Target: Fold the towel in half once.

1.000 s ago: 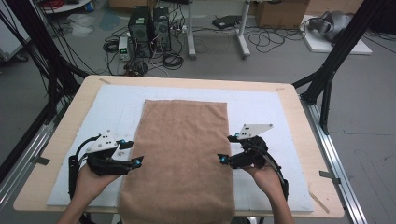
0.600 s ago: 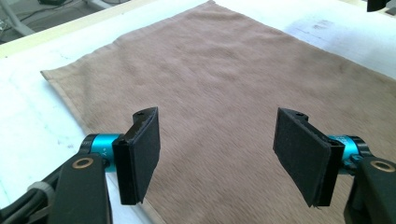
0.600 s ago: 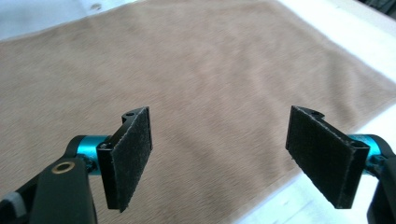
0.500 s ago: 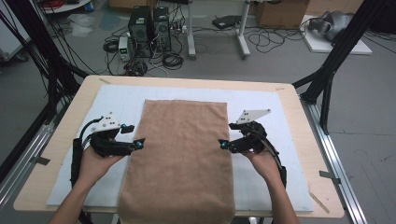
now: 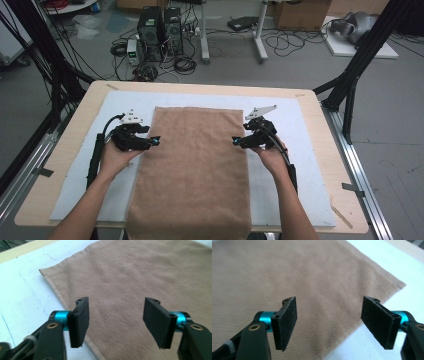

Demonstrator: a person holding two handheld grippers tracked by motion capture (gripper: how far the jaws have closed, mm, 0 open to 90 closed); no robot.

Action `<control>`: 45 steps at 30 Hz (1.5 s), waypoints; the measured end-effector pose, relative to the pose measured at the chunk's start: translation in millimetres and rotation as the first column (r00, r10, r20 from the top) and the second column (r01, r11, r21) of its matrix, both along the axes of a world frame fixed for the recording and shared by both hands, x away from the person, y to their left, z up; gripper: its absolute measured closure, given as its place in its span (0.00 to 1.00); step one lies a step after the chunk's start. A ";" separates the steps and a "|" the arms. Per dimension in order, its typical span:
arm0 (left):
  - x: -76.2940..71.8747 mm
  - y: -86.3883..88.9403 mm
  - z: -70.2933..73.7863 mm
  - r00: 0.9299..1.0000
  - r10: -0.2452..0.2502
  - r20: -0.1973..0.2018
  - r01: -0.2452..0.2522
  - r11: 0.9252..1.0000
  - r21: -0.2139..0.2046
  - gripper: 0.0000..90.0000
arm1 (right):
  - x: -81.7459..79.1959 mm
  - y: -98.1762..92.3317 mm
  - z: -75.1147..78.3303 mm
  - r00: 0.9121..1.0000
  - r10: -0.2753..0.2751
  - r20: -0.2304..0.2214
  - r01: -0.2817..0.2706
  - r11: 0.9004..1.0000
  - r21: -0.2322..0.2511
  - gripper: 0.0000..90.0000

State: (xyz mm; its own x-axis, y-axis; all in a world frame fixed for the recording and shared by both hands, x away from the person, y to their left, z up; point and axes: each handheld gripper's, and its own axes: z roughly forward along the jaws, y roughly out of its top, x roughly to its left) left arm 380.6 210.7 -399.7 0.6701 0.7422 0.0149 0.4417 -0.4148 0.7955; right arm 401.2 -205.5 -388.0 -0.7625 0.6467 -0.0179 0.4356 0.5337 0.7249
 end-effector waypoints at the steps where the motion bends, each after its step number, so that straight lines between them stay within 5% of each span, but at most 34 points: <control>1: 2.8 -0.4 -2.6 1.000 0.006 0.004 -0.006 1.000 -0.005 0.45 | 1.5 -0.1 -4.0 1.000 -0.005 -0.003 0.005 1.000 -0.004 0.34; 9: 22.8 5.0 -25.7 0.994 0.087 -0.066 -0.089 0.996 -0.023 0.49 | 14.2 -0.2 -26.1 0.998 -0.065 -0.016 0.064 0.997 -0.053 0.43; 16: 27.9 2.9 -41.0 0.990 0.093 -0.103 -0.089 0.995 0.051 0.54 | 19.0 4.4 -44.9 0.995 -0.080 -0.065 0.073 0.992 -0.102 0.53; 22: 26.9 2.7 -39.2 0.991 0.089 -0.103 -0.083 0.994 0.064 0.66 | 17.8 0.5 -48.0 0.993 -0.083 -0.080 0.079 0.996 -0.050 0.70; 28: 26.1 3.1 -38.1 0.990 0.062 -0.128 -0.058 0.998 0.037 0.89 | 18.1 0.0 -47.3 0.991 -0.041 -0.131 0.040 0.999 -0.012 0.91; 34: 24.7 7.4 -34.7 0.989 0.048 -0.139 -0.048 0.999 -0.001 0.94 | 13.9 -2.5 -38.5 0.992 -0.001 -0.129 0.003 1.000 0.015 0.93; 45: -3.4 26.6 4.0 0.999 0.003 -0.035 -0.008 0.990 -0.140 0.94 | -12.9 -17.0 5.2 0.995 0.091 -0.049 -0.085 0.989 0.120 0.93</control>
